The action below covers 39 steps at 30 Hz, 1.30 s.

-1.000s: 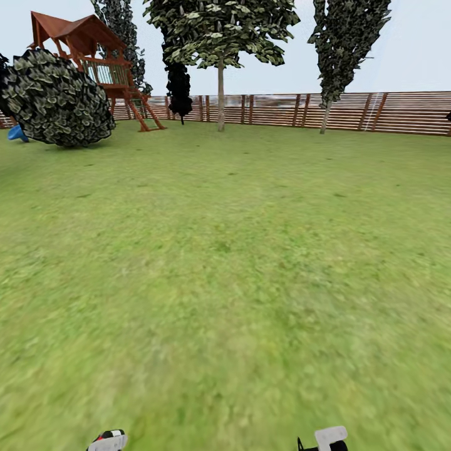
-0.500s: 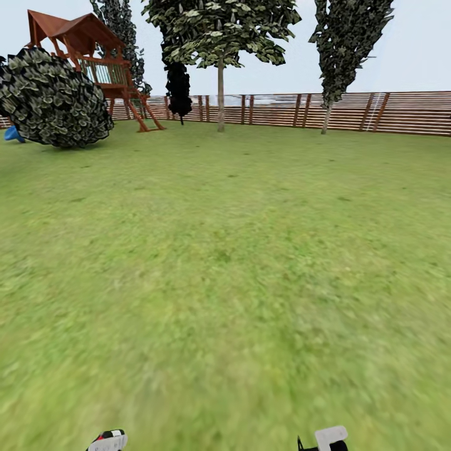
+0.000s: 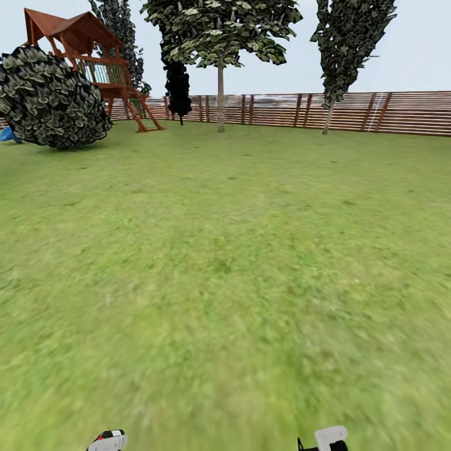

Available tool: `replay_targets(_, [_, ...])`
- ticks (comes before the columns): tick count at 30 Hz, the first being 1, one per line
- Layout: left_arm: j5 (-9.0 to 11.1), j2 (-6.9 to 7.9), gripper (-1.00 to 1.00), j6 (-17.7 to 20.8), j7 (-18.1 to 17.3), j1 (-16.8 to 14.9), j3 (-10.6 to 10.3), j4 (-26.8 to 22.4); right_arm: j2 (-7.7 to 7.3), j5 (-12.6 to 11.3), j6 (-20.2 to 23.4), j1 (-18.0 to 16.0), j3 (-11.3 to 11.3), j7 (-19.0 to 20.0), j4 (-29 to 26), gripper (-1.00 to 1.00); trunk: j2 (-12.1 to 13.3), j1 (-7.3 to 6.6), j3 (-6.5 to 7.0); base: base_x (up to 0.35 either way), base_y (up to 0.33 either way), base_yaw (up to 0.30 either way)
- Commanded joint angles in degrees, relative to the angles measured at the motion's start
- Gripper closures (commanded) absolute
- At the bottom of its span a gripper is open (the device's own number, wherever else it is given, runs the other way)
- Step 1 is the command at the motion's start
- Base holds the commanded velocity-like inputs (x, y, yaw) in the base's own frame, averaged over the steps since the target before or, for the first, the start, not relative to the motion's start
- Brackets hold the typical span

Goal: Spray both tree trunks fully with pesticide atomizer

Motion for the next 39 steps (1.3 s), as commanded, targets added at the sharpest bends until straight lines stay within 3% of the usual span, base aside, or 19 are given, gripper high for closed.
replay_targets(1, [0.00, 0.00, 1.00, -0.01, -0.01, 0.00, 0.01, 0.00, 0.00, 0.00, 0.00, 0.00, 0.00, 0.00, 0.00, -1.00, 0.00, 0.00, 0.00, 0.338, 0.000, 0.000])
replay_targets(39, [0.00, -0.01, 1.00, -0.03, -0.02, 0.00, -0.06, 0.00, 0.00, 0.00, 0.00, 0.00, 0.00, -0.01, 0.00, -1.00, 0.00, 0.00, 0.00, 0.338, 0.000, 0.000])
